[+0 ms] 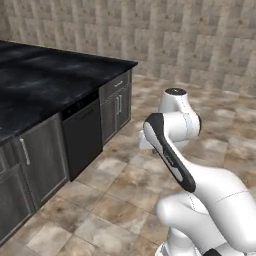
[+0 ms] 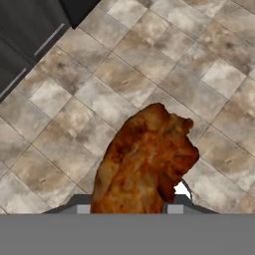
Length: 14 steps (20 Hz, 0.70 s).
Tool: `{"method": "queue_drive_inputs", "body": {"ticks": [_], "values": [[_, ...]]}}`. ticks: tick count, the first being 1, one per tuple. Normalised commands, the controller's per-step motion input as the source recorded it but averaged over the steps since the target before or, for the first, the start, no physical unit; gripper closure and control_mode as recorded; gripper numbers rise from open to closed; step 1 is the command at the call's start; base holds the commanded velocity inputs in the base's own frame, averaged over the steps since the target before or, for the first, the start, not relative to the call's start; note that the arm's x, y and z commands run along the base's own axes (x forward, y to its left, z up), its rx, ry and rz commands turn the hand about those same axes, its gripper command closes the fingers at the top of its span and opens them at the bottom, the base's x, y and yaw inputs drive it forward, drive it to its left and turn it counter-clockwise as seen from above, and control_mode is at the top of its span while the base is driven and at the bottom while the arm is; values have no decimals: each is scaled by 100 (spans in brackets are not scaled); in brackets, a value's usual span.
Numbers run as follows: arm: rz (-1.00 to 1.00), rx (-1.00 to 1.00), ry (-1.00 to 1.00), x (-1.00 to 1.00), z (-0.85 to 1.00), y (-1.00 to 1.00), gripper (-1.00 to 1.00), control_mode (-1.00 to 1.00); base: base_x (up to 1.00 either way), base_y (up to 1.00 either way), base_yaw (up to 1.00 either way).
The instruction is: Take the chicken drumsticks from the pan and place one on each plate on the dining counter.
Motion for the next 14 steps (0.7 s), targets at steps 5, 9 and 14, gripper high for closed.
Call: {"method": "queue_drive_inputs", "body": {"ticks": [5, 9, 14], "values": [[0, 0, 0, 0, 0, 0, 100, 100, 72, -44, -10], [0, 0, 0, 0, 0, 0, 100, 100, 74, -45, -6], [0, 0, 0, 0, 0, 0, 100, 100, 80, -38, -2]]}}
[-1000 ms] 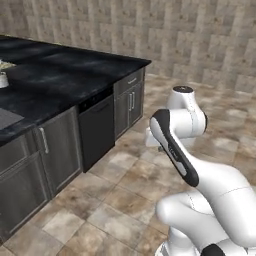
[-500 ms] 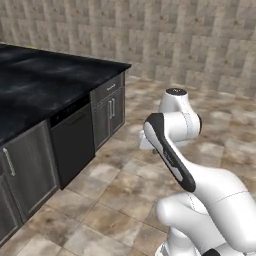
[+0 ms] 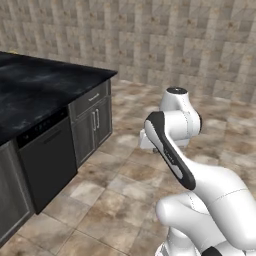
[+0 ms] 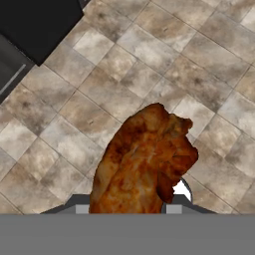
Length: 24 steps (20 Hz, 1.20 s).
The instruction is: Take the chicken drumsticks from the pan and place one on each plate on the dining counter.
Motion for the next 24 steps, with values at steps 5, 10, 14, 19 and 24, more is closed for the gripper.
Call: {"method": "queue_drive_inputs", "body": {"ticks": [5, 10, 14, 19, 24], "values": [[0, 0, 0, 0, 0, 0, 100, 100, 85, -33, -1], [0, 0, 0, 0, 0, 0, 100, 100, 92, -26, 0], [0, 0, 0, 0, 0, 0, 100, 100, 96, -22, 0], [0, 0, 0, 0, 0, 0, 100, 100, 96, -22, 0], [0, 0, 0, 0, 0, 0, 100, 100, 96, -22, 0]]}}
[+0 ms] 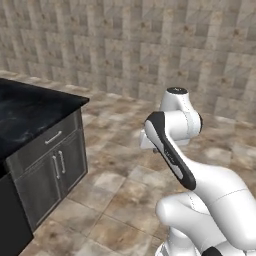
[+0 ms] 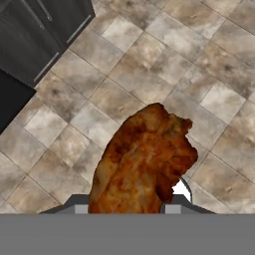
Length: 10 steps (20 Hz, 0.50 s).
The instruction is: Take the chicken drumsticks from the pan and place one on each plate on the dining counter.
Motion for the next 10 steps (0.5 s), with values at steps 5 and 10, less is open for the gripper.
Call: {"method": "queue_drive_inputs", "body": {"ticks": [5, 10], "values": [[0, 0, 0, 0, 0, 0, 100, 100, 95, -23, 0], [0, 0, 0, 0, 0, 0, 100, 100, 96, -22, 0]]}}
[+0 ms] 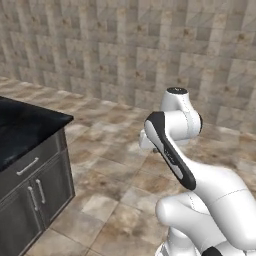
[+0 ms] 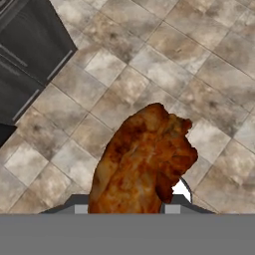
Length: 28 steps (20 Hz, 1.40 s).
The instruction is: Take the chicken drumsticks from the pan and place one on each plate on the dining counter.
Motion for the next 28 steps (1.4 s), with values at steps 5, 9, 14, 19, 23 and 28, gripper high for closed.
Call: {"method": "queue_drive_inputs", "body": {"ticks": [5, 9, 14, 19, 23, 28], "values": [[0, 0, 0, 0, 0, 0, 100, 100, 98, -19, 0], [0, 0, 0, 0, 0, 0, 100, 100, 99, -14, 0], [0, 0, 0, 0, 0, 0, 100, 100, 100, -8, 2], [0, 0, 0, 0, 0, 0, 100, 100, 100, -2, 12], [0, 0, 0, 0, 0, 0, 100, 100, 100, 0, 19], [0, 0, 0, 0, 0, 0, 100, 100, 100, -1, 19]]}}
